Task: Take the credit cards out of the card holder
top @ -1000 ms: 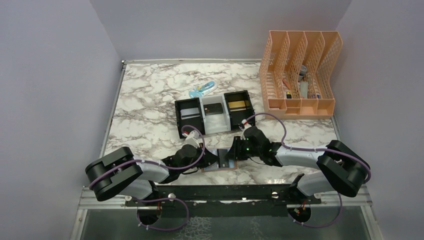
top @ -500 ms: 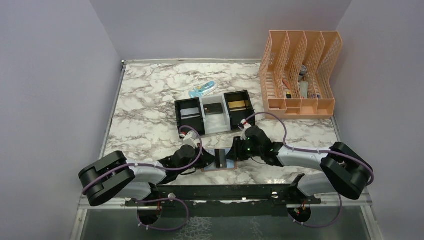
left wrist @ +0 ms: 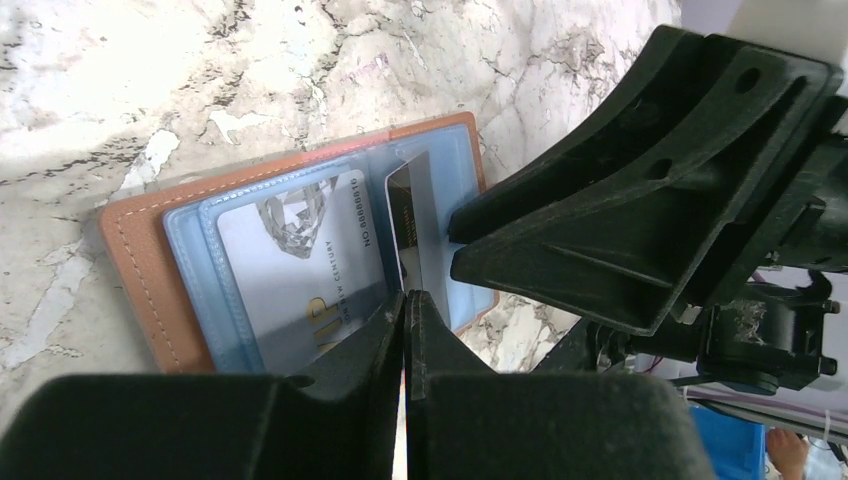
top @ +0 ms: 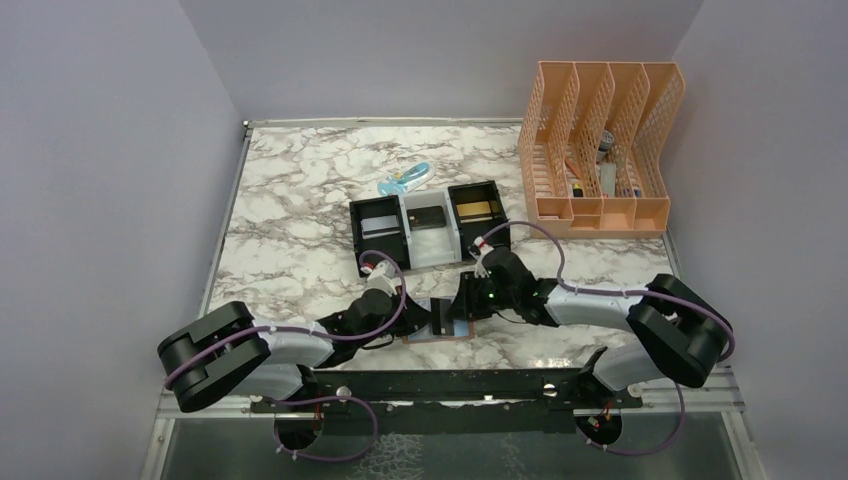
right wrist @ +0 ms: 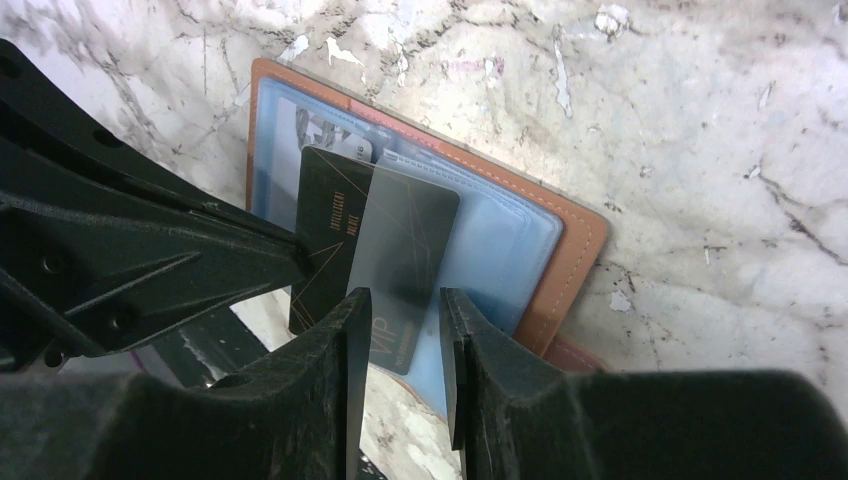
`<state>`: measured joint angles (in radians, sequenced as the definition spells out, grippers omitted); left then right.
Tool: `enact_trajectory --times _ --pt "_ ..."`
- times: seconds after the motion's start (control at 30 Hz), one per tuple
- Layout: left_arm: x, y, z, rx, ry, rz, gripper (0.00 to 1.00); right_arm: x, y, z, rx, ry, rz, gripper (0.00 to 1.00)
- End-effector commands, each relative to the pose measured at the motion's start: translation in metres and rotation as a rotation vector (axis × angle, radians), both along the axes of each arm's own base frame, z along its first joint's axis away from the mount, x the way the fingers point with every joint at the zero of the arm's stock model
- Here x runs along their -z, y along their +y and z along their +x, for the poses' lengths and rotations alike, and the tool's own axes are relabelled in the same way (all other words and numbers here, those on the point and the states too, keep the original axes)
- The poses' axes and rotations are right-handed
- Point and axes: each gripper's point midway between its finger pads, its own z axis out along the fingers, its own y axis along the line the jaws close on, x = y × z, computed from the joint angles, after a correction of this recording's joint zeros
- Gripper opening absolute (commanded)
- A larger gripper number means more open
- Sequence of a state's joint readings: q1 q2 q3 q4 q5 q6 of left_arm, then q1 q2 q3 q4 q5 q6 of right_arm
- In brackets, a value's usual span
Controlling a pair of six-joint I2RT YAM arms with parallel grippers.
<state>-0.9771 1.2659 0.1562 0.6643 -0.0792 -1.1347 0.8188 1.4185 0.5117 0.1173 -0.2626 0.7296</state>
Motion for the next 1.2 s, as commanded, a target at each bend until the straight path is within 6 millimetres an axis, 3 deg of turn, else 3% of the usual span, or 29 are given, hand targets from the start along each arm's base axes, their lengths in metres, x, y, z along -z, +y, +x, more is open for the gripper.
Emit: enact_trajectory --times 0.0,0.17,0.5,0.87,1.0,1.17 --pt "-0.006 -0.007 0.001 0.030 -0.021 -0.003 0.08 0.024 -0.017 -0.004 0.065 0.038 -0.079 0.33" --pt "-0.008 -0.011 -0.001 0.048 -0.021 -0.011 0.11 0.038 -0.024 -0.009 0.072 0.069 -0.106 0.33" --pt "-0.010 -0.029 0.000 0.104 -0.016 -0.023 0.13 0.037 -0.027 -0.003 0.102 0.044 -0.119 0.32" --pt "-0.007 -0.005 -0.001 0.017 -0.020 -0.038 0.00 0.040 -0.031 -0.004 0.120 0.045 -0.127 0.32" --pt "-0.010 -0.001 -0.002 0.013 -0.033 -0.047 0.00 0.025 -0.027 0.000 0.101 0.014 -0.110 0.31" --pt "-0.010 -0.005 -0.002 0.024 -0.030 -0.044 0.00 -0.017 -0.008 0.005 -0.007 -0.092 -0.017 0.32"
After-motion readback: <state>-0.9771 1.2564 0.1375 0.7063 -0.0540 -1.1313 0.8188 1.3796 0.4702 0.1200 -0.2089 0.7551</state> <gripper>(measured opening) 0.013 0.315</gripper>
